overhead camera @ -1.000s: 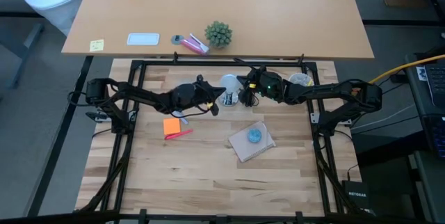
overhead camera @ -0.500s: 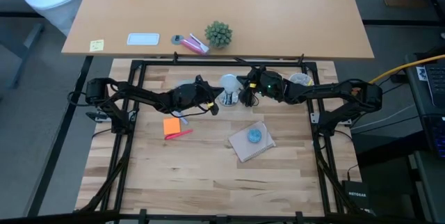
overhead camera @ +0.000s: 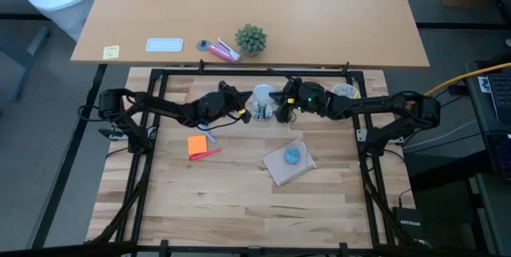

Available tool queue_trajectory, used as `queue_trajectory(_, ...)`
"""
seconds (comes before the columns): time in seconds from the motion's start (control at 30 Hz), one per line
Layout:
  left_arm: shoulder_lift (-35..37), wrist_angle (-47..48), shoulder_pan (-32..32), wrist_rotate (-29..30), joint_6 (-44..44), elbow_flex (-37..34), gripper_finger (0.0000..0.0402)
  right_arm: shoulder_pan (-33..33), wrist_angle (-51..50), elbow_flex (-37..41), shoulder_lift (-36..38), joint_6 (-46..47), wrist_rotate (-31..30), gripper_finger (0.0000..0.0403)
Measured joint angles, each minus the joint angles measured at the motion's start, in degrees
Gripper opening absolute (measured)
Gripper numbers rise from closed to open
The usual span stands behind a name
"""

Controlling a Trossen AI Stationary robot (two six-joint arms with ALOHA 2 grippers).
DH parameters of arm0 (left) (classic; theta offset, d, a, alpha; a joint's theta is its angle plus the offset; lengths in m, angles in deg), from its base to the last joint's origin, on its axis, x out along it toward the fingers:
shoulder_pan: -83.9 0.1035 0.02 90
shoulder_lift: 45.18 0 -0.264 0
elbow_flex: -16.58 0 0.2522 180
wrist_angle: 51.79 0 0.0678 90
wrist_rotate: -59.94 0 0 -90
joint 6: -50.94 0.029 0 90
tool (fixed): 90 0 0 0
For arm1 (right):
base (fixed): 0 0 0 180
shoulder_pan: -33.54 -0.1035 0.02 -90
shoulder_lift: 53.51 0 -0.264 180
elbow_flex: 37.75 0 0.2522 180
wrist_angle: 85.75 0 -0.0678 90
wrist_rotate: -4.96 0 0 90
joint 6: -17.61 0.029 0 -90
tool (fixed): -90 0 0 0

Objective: Screw lightbulb
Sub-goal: Insert the lightbulb into the lamp

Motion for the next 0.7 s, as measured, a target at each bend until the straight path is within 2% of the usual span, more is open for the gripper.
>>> queue_trajectory(0.13, 0.0, 0.74, 0.62, 0.47, 0.0, 0.03, 0.0, -0.02, 0.3, 0.0, -0.04, 0.99, 3.11, 0.0011)
queue_trajectory(0.5, -0.04, 0.93, 2.21, 0.01, 0.26, 0.06, 0.0, 0.0, 4.88, 0.26, -0.33, 1.08, 3.12, 0.0011)
queue_trajectory(0.7, -0.04, -6.04, 2.21, 0.01, 0.97, 0.05, 0.0, 0.0, 5.37, 0.24, -0.33, 1.06, 1.98, 0.0011)
